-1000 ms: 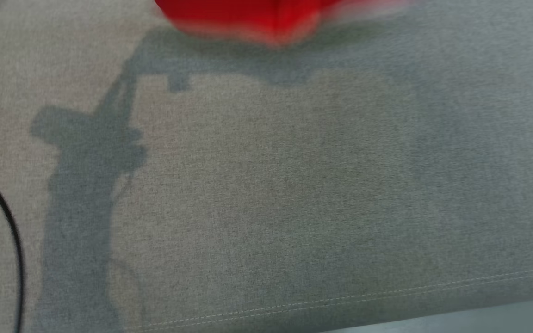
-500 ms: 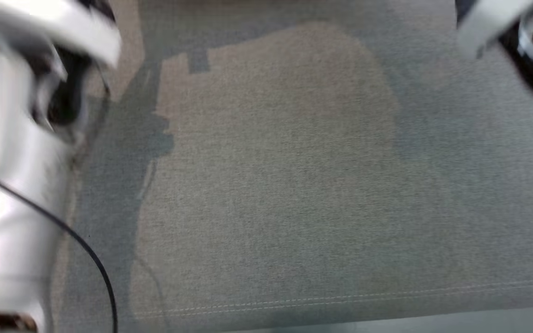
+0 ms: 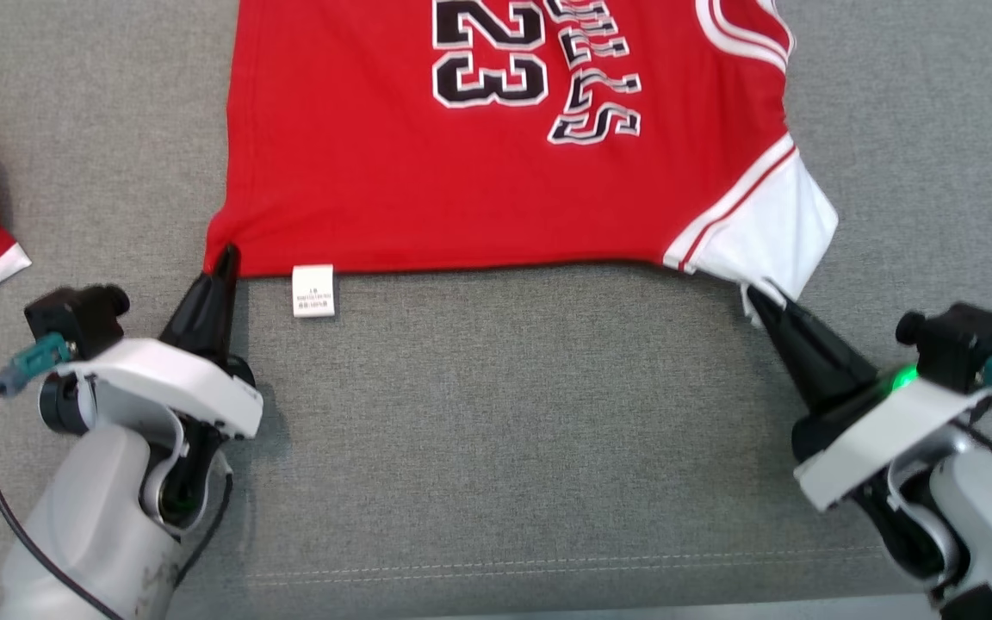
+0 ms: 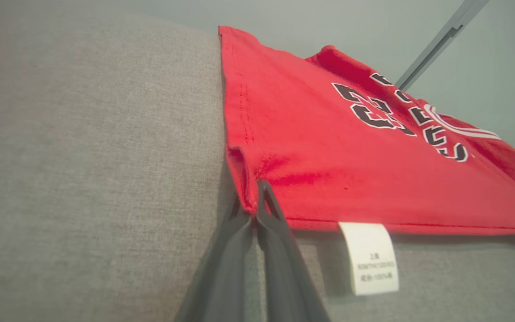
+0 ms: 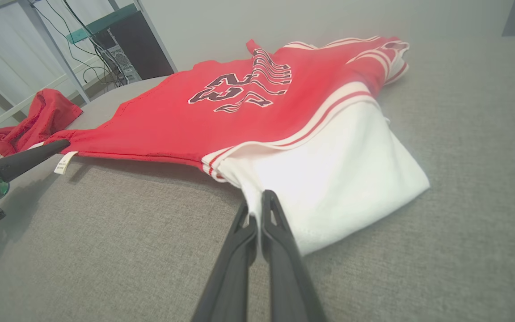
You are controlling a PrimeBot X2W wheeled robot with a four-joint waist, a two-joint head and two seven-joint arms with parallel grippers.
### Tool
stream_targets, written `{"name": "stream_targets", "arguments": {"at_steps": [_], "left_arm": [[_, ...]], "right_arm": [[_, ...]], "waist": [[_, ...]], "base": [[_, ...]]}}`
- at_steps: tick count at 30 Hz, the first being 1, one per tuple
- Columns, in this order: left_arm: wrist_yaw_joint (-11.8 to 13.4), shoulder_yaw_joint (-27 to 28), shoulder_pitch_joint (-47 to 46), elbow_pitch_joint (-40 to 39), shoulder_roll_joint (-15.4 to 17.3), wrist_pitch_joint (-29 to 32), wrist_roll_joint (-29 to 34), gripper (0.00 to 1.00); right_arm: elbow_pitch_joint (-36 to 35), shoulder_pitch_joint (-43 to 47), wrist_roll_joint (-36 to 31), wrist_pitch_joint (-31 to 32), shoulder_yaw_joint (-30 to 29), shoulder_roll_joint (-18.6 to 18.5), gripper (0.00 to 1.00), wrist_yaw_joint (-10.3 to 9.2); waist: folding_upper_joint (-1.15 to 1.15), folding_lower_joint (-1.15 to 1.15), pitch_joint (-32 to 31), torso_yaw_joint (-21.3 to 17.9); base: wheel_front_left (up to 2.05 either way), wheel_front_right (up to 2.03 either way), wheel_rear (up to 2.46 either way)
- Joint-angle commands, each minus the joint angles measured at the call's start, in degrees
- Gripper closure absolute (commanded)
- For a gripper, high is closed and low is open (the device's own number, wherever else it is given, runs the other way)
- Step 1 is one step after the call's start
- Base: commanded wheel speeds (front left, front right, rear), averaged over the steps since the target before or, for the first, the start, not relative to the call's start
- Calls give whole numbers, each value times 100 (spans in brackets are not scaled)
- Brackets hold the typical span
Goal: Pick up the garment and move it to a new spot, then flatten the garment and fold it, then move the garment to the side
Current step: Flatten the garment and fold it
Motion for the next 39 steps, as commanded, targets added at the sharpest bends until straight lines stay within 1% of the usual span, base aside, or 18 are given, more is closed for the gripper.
{"name": "stream_targets", "arguments": {"at_steps": [1,4,7,10,13,17,20,22,23,25,26,27,29,32,36,37,38,39], "left_arm": [[76,189,112,-173,268,-17,24,100],[277,194,478,-606,328,47,33,100],[508,201,886,-1057,387,142,32,100],[802,249,1331,-1523,427,230,10,100],[1082,289,1773,-1999,443,327,-26,100],[1416,323,2229,-2533,447,407,-29,100],[1626,335,2605,-2869,355,481,-131,100],[1681,333,2771,-2974,292,488,-196,100],[1675,301,2853,-2987,262,537,-247,100],[1660,253,2963,-2991,235,593,-300,100],[1649,242,2982,-2981,234,582,-299,32],[1634,236,2977,-2966,240,558,-286,0],[1611,237,2925,-2936,296,490,-212,0],[1611,280,2783,-3007,492,366,-7,0],[1707,379,2545,-3280,797,138,378,0],[1707,379,2545,-3280,797,138,378,0],[1755,409,2394,-3428,944,9,610,0],[1755,409,2394,-3428,944,9,610,0]], "right_arm": [[-203,319,-87,23,-44,-25,100,-1],[-589,933,-378,253,-479,213,100,-1],[-945,1529,-722,481,-889,579,100,-1],[-1238,2027,-948,687,-1202,1001,100,-1],[-1420,2336,-1146,859,-1399,1300,100,-1],[-1510,2546,-1345,1046,-1536,1511,100,-1],[-1504,2697,-1440,1160,-1656,1624,100,-1],[-1494,2779,-1455,1221,-1696,1672,100,-1],[-1481,2815,-1466,1265,-1699,1681,94,-1],[-1470,2886,-1472,1330,-1732,1709,53,-1],[-1479,2917,-1472,1335,-1758,1727,0,-1],[-1492,2945,-1475,1343,-1784,1741,0,-1],[-1580,2972,-1457,1327,-1793,1737,0,-1],[-1892,2980,-1405,1340,-1770,1567,0,-1],[-2336,2768,-1768,1030,-2007,1318,0,-1],[-2336,2768,-1768,1030,-2007,1318,0,-1],[-2476,2586,-2036,746,-2271,1336,0,-1],[-2476,2586,-2036,746,-2271,1336,0,-1]], "waist": [[0,0,-58,-8],[0,0,-189,-8],[0,0,-324,-33],[0,0,-440,-80],[0,0,-498,-103],[0,0,-548,-60],[0,0,-645,3],[0,0,-692,33],[0,0,-725,49],[0,0,-785,80],[0,0,-819,101],[0,0,-853,121],[0,0,-928,143],[0,0,-1114,121],[0,0,-1293,47],[0,0,-1293,47],[0,0,-1370,1],[0,0,-1370,1]], "base": [[0,0,0],[0,0,0],[0,0,0],[0,0,0],[0,0,0],[0,0,0],[0,0,0],[0,0,0],[0,0,0],[0,0,0],[0,0,0],[0,0,0],[0,0,0],[0,0,0],[0,0,0],[0,0,0],[0,0,0],[0,0,0]]}}
